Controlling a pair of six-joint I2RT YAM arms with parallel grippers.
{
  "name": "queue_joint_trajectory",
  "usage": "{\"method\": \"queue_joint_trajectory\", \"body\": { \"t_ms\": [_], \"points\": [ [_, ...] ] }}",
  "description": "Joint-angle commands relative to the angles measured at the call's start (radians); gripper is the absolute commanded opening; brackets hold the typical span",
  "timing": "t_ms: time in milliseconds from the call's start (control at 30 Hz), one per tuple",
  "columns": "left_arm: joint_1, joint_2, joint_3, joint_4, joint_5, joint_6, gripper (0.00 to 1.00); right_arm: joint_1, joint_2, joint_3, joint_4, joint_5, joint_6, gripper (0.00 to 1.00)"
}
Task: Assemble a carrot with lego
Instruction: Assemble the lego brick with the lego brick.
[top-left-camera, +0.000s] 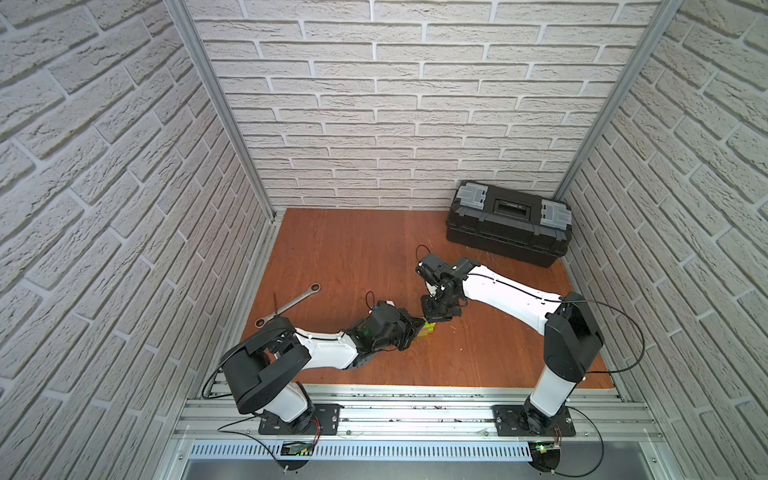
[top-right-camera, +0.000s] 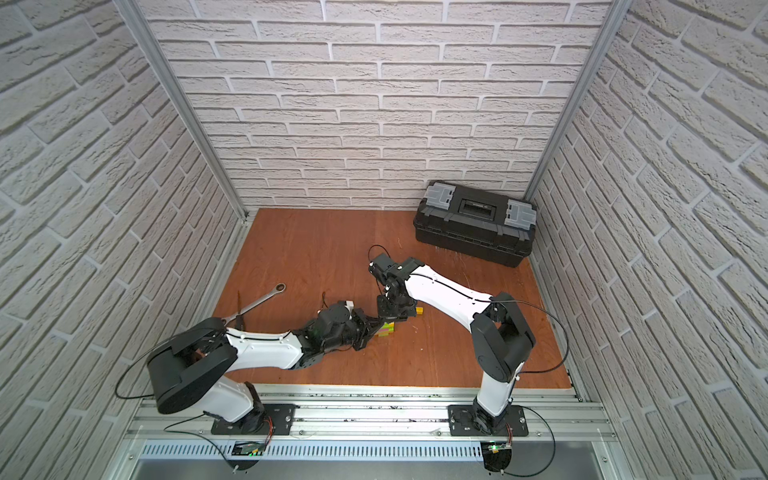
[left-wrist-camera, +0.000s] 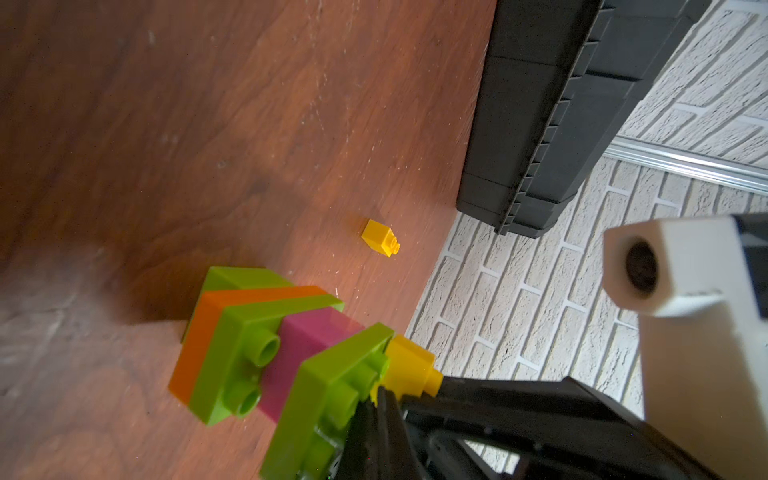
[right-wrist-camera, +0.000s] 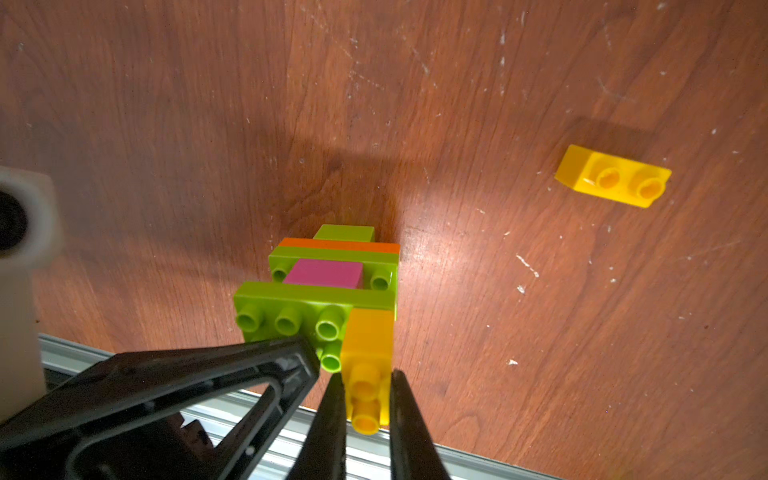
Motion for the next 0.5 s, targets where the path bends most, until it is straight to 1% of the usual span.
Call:
{"method": "queue_joint_trajectory", "body": {
  "t_ms": [0,300,400,467],
  "points": [
    [-0.005,0.033,-0.051,-0.198,-0.005,0.021,0.0,0.009,0.071,-0.015,0.029,-0.042,-0.022,0.02],
    [-0.004,0.063,-0.056,-0.162,0.002,0.014,0.0,0.011,0.104,0.012,-0.018,-0.031,-0.044,0.02],
    [-0.006,0.067,-0.057,-0.158,0.002,0.011,0.0,0.01,0.106,0.012,-0.016,-0.033,-0.045,0.03],
    [-0.005,0.065,-0.057,-0.159,0.003,0.012,0.0,0.011,0.108,0.013,-0.017,-0.034,-0.043,0.06]
  ]
}}
